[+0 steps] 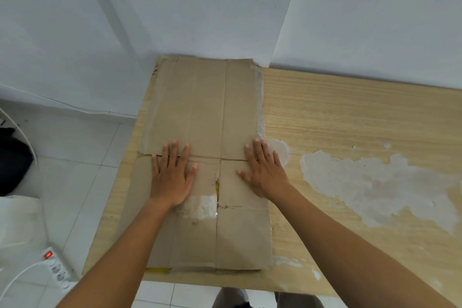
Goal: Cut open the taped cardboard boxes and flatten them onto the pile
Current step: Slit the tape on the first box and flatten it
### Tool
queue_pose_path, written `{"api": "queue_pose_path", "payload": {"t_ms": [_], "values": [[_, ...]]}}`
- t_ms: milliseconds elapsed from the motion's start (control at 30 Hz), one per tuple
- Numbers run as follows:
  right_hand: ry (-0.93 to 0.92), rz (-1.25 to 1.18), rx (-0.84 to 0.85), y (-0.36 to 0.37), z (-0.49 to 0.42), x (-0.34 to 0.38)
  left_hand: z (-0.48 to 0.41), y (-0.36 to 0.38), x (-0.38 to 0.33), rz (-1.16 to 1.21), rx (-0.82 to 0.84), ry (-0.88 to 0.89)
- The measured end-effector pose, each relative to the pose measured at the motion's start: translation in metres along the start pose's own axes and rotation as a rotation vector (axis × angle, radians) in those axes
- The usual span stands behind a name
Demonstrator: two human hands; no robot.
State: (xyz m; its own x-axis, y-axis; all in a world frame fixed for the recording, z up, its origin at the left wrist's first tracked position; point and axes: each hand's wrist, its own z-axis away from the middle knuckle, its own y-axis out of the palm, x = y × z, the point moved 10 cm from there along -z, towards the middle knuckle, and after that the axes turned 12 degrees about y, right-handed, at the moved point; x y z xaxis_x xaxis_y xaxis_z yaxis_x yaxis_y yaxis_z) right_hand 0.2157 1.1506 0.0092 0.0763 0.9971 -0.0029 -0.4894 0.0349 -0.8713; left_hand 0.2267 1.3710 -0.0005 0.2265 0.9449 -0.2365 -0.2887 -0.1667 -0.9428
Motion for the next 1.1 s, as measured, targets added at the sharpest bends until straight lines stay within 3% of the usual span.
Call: {"api": "queue_pose_path", "payload": {"t_ms": [233,367,500,767,1100], "values": [[0.043,0.029,-0.014,0.003,0.006,-0.001,-0.005,-0.003,0.002,0.003,0.035,0.059],[0.031,-0.021,0.07,0.005,0.004,-0.003,-0.006,-0.005,-0.003,-0.007,0.059,0.039],[-0.04,-0.119,0.074,-0.015,0.008,-0.011,-0.007,-0.016,-0.029,0.056,-0.022,0.035],[0.022,-0.23,-0.047,-0.045,0.061,-0.078,-0.022,-0.026,-0.172,0.16,-0.005,0.339],[0.292,-0.368,-0.254,-0.065,0.169,-0.288,-0.006,-0.046,-0.414,0.048,-0.042,0.703]]}}
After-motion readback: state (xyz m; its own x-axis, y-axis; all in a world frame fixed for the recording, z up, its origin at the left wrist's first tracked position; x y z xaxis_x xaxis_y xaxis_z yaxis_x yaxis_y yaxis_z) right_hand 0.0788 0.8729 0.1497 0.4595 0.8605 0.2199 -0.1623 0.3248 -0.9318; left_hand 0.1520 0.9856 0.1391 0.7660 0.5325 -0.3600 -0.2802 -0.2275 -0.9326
